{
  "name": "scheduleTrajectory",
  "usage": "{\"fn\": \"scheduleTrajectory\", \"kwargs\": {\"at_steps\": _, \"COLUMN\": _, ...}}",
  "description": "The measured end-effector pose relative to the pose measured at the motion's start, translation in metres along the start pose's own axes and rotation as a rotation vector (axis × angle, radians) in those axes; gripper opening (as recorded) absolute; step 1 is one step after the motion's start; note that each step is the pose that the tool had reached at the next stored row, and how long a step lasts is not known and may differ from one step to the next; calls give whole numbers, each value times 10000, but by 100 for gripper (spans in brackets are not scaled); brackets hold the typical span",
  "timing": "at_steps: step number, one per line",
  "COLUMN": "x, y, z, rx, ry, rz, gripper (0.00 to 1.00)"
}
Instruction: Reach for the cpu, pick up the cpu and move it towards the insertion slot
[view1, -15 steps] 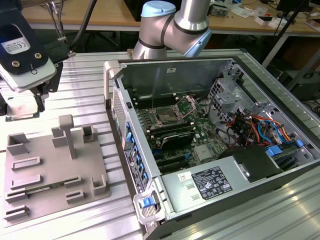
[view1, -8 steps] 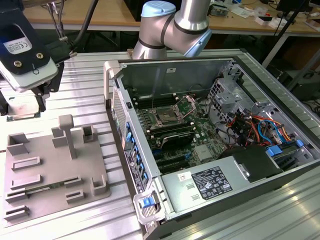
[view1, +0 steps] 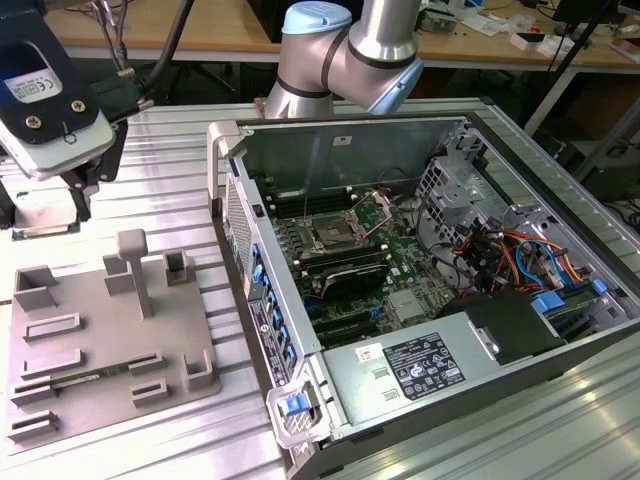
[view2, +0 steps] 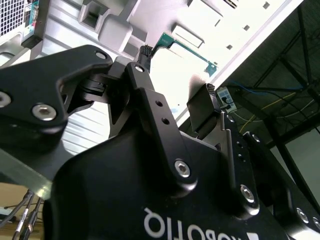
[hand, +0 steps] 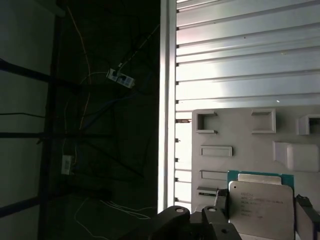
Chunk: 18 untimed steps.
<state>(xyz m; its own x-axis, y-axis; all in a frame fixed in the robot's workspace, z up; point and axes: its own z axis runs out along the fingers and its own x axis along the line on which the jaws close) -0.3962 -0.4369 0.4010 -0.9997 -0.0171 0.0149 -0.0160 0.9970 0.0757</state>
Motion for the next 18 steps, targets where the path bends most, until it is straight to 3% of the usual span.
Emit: {"fn": "scheduleTrajectory", "kwargs": {"at_steps": 18, "x": 1, "y": 3, "z": -38, "rx": -3, "ry": 0, "rz": 1, "gripper": 55}}
